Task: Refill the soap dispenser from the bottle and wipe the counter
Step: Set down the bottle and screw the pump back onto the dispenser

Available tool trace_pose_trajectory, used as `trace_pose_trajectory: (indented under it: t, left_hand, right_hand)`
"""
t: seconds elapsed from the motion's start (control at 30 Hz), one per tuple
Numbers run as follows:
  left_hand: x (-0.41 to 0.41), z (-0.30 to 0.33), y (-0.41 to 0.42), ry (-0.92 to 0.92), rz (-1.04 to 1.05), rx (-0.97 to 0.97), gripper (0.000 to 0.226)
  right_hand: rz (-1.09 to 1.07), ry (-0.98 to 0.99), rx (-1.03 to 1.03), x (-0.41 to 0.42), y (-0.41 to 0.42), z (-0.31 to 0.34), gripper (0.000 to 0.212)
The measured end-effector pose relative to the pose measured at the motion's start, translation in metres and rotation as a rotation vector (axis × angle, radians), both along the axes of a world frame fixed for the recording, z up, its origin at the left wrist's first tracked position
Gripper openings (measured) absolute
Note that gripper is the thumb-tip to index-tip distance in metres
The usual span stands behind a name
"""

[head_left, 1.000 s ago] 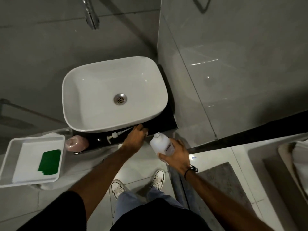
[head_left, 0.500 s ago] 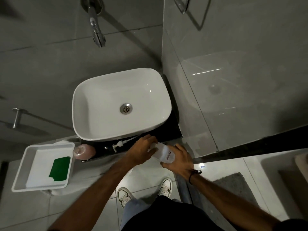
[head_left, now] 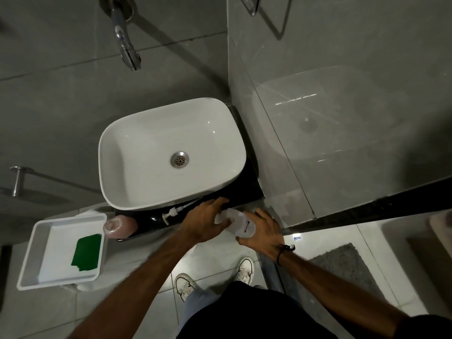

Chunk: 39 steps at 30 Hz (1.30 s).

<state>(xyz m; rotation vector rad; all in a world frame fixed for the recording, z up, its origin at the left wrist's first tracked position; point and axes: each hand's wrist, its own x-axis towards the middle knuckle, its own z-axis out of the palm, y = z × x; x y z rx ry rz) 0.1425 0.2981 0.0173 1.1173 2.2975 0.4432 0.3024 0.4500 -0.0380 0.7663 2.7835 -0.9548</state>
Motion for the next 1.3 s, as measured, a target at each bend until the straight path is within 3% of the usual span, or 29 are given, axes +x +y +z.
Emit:
trace_pose_trajectory:
  t: [0.1, 0.17, 0.23, 0.37, 0.5, 0.63, 0.7, 0.8, 0.9, 1.13, 1.3]
  left_hand:
    - [0.001, -0.003, 0.001, -0.036, -0.078, 0.047, 0.033]
    - [0.000, -0.003, -0.002, -0.108, -0.183, 0.090, 0.056]
    - [0.003, -0.003, -0.003, -0.102, -0.123, 0.099, 0.057]
    - [0.010, -0.010, 0.001, 0.014, 0.077, 0.056, 0.033]
    - [0.006, -0.012, -0.005, 0.027, -0.043, 0.198, 0.026]
    - [0.003, -0.013, -0.016, 0.018, -0.047, 0.219, 0.031]
    - [0.001, -0.017, -0.029, 0.033, 0.064, 0.191, 0.041]
    - [-0.010, -0.030, -0.057, 0.236, 0.262, 0.043, 0.046]
    - [-0.016, -0.042, -0.074, 0.374, 0.189, -0.163, 0.057]
    - [-0.023, -0.057, -0.081, 0.408, 0.146, -0.316, 0.057]
    - [-0.010, -0.040, -0.083, 0.308, 0.191, -0.142, 0.032]
  right_hand:
    - [0.017, -0.011, 0.000, 0.000, -0.001, -0.002, 0.074]
    - [0.017, -0.016, 0.003, 0.000, -0.002, -0.003, 0.072]
    - [0.023, -0.005, 0.001, -0.001, -0.003, -0.004, 0.072]
    - [0.038, 0.012, -0.031, -0.005, -0.005, -0.002, 0.072]
    - [0.018, -0.007, -0.155, -0.005, -0.004, -0.006, 0.077]
    - [0.021, -0.041, -0.212, -0.009, -0.003, -0.010, 0.081]
    - [-0.120, 0.037, -0.216, -0.007, -0.006, -0.009, 0.070]
    - [-0.447, 0.168, -0.226, -0.008, -0.009, -0.004, 0.064]
    - [-0.618, 0.287, -0.195, -0.019, -0.013, 0.000, 0.072]
    - [-0.720, 0.346, -0.138, -0.057, -0.013, 0.002, 0.076]
    - [-0.727, 0.277, -0.154, -0.062, -0.013, 0.004, 0.084]
